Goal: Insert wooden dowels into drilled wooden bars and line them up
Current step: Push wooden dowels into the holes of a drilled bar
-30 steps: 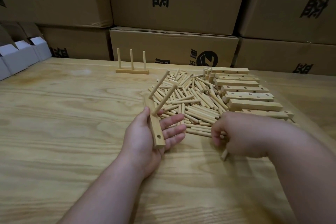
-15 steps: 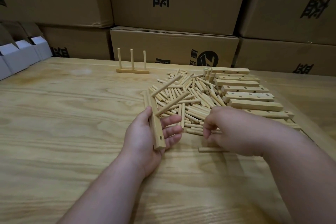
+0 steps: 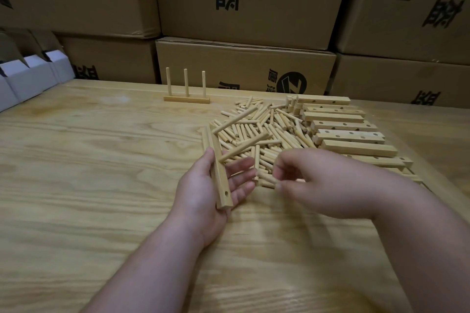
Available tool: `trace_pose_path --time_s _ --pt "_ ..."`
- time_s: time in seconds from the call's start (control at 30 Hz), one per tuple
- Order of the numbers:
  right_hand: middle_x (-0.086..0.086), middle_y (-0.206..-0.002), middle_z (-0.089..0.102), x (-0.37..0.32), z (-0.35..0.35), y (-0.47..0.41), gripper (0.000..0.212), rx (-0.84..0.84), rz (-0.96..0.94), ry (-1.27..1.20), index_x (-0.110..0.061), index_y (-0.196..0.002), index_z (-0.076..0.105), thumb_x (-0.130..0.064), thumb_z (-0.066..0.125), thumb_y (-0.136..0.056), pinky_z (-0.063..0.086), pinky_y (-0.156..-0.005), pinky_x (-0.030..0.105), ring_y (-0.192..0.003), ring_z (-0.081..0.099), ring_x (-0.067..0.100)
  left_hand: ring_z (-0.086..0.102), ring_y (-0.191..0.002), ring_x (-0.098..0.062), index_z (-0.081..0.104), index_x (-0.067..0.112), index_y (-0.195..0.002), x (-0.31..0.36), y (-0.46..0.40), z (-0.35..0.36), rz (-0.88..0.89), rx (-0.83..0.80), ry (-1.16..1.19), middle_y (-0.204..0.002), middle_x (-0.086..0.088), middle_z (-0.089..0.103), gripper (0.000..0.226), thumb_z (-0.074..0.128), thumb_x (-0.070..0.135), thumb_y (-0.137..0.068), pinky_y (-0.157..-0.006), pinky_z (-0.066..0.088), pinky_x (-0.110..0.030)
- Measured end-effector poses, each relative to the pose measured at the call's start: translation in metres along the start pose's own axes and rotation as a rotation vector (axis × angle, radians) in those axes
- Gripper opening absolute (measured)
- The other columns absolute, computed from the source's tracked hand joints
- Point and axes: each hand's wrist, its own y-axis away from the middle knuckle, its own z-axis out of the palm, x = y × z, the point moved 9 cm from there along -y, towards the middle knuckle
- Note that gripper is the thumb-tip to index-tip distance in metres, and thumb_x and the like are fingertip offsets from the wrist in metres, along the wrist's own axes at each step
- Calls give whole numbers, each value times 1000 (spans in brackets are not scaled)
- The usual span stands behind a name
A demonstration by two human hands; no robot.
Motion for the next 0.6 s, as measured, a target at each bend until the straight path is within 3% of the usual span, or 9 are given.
trace_pose_path --time_s 0.13,0.27,0.37,0.6 --pt "-19 -82 69 -21 -3 3 2 37 -93 -132 -40 -94 59 -41 60 -95 52 -61 26 -70 62 1 77 -84 -35 54 4 -132 0 0 0 9 1 30 -101 -24 76 47 39 41 -107 -72 63 -46" --pt "-24 -80 62 -29 0 1 3 98 -127 -104 -37 -91 64 -38 63 -93 43 -51 18 -70 57 -3 77 -86 -34 56 9 -128 0 1 2 8 -30 43 -103 -21 77 43 40 43 -106 -58 63 -38" --pt "-47 -84 54 -34 8 0 6 70 -157 -142 -35 -87 65 -34 65 -94 42 -59 7 -79 55 -15 77 -84 -31 56 11 -129 1 0 3 17 -59 42 -107 -20 76 44 39 45 -106 -52 60 -34" --pt "-54 -89 55 -41 9 -2 8 129 -203 -214 -33 -87 71 -29 67 -92 37 -64 -4 -84 54 -27 76 -68 -23 61 15 -117 7 -3 -1 101 -54 14 -93 -13 79 36 40 42 -107 -44 55 -28"
